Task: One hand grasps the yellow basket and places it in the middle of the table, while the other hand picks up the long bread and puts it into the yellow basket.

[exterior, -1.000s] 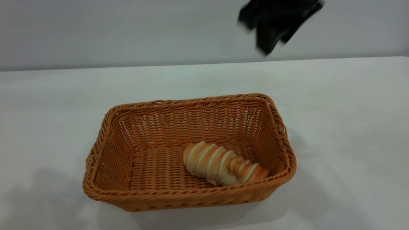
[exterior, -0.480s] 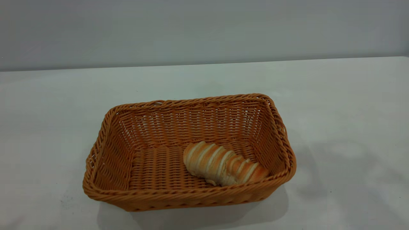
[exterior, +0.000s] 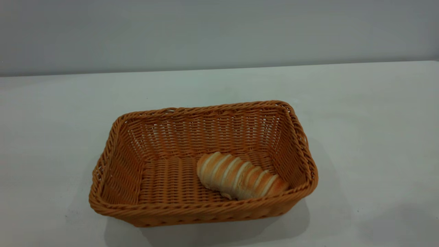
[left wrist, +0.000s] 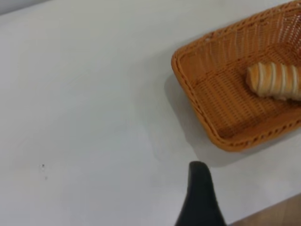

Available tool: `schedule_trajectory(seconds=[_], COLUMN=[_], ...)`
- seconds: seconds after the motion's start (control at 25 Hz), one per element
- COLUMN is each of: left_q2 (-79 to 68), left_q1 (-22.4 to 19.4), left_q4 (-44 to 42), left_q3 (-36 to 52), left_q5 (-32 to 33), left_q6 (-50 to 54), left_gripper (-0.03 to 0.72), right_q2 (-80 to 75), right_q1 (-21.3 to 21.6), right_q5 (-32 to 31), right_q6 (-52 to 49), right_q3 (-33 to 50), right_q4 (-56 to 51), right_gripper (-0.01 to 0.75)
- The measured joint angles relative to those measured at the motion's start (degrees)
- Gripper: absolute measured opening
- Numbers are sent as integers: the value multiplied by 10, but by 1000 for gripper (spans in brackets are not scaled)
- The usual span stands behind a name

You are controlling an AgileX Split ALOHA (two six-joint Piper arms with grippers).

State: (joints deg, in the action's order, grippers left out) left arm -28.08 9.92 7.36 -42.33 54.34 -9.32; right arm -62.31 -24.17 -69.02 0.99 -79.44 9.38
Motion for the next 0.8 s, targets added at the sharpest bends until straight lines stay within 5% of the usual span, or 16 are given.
schedule_trajectory(seconds=[0.44, 0.8], left_q2=[162, 232], left_q1=[0, 0], left_q4=[-1, -25], left_q3=[71, 108], left_q5=[65, 101], left_q6=[0, 1], left_gripper=[594, 594], right_q2=[224, 408], right_q1=[0, 0], right_q5=[-18, -18], right_q6=[0, 0], right_q3=[22, 227], right_q4=[-10, -38], right_gripper=[246, 245])
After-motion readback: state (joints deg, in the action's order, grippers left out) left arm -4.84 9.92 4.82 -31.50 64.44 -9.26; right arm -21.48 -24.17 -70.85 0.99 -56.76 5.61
